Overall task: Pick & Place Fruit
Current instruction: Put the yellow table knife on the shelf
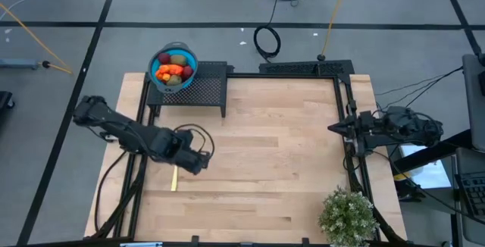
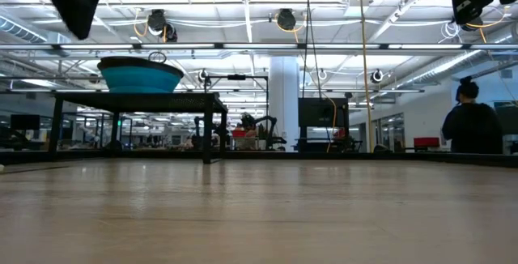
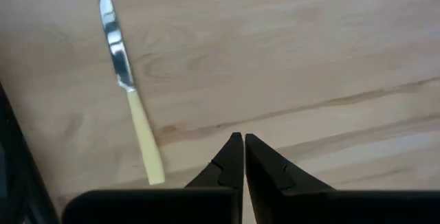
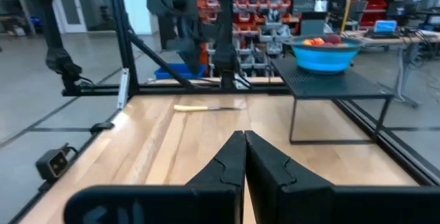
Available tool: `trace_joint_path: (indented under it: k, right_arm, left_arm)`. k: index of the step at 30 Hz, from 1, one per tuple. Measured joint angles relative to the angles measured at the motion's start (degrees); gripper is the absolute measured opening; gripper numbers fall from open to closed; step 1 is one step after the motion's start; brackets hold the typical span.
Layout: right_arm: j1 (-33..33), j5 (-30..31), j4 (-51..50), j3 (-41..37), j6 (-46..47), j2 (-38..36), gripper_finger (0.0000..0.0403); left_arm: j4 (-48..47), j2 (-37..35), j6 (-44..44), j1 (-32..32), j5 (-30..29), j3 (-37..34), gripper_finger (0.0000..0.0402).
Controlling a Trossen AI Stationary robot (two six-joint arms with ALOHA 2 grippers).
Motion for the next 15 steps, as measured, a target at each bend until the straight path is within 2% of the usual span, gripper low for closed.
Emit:
trace_joint_path:
  k: [3,9,15]
  right_arm:
    - [0.00,-1.44,0.56,0.00,0.18,0.00,0.0000]
    - [0.00,-1.75,1.01,0.00,0.19,0.02,0.0000]
    - [0.02,-3.28,1.05,0.03,0.54,0.00,0.0000]
  left_arm:
    - [-1.62,1.79,-0.49,-1.31,0.10,0.00,0.0026]
    - [-1.82,3.19,-2.09,-3.13,-3.65,-0.28,0.0067]
    - [-1.99,3.17,-7.62,-4.41,-5.08,-3.43,0.0126]
